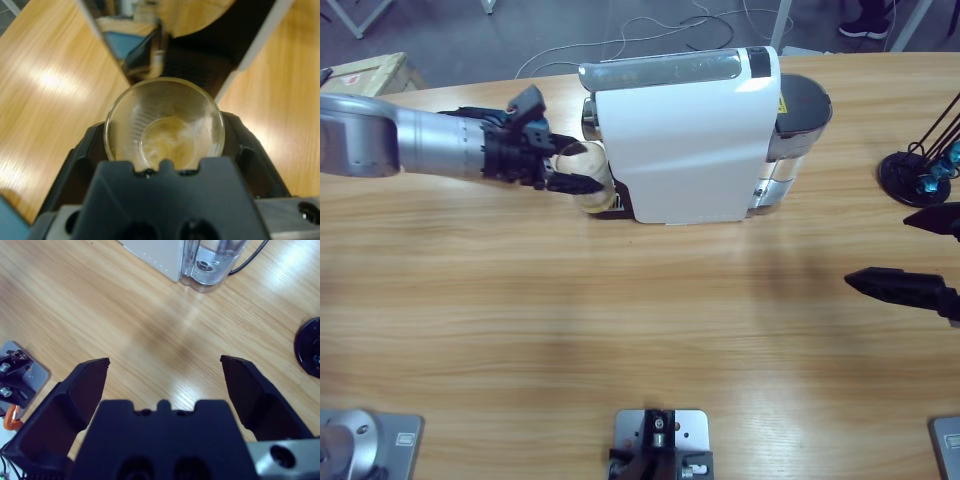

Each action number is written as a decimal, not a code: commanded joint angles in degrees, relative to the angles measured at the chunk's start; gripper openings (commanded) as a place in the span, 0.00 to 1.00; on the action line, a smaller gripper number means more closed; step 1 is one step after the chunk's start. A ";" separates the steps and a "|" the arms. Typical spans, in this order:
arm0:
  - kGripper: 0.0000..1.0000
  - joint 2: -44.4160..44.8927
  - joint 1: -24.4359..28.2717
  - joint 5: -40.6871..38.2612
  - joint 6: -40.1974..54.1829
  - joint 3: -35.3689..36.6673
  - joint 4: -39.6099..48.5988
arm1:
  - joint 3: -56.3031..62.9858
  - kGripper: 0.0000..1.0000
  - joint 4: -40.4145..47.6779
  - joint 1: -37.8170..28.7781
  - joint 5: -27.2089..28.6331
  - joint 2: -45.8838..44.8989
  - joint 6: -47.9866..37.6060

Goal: Pour coffee

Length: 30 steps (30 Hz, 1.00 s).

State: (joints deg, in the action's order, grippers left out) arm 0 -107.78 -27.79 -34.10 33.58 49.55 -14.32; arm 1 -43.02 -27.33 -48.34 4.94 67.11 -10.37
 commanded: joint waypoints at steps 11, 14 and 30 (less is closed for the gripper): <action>0.00 -1.92 20.14 17.14 -22.45 -1.75 -18.35 | 2.44 1.00 2.53 -0.71 -1.51 1.36 -0.88; 0.00 -3.47 19.93 22.24 -23.35 -1.44 -18.33 | 2.59 1.00 2.99 -0.71 -1.44 2.03 -1.15; 0.87 -10.01 19.70 27.11 -23.96 0.72 -18.01 | 3.82 1.00 6.68 -0.71 -1.56 5.17 -1.76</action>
State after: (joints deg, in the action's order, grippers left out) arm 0 -114.29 -8.11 -8.75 10.28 49.28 -31.63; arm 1 -40.83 -21.73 -48.39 4.07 70.14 -11.48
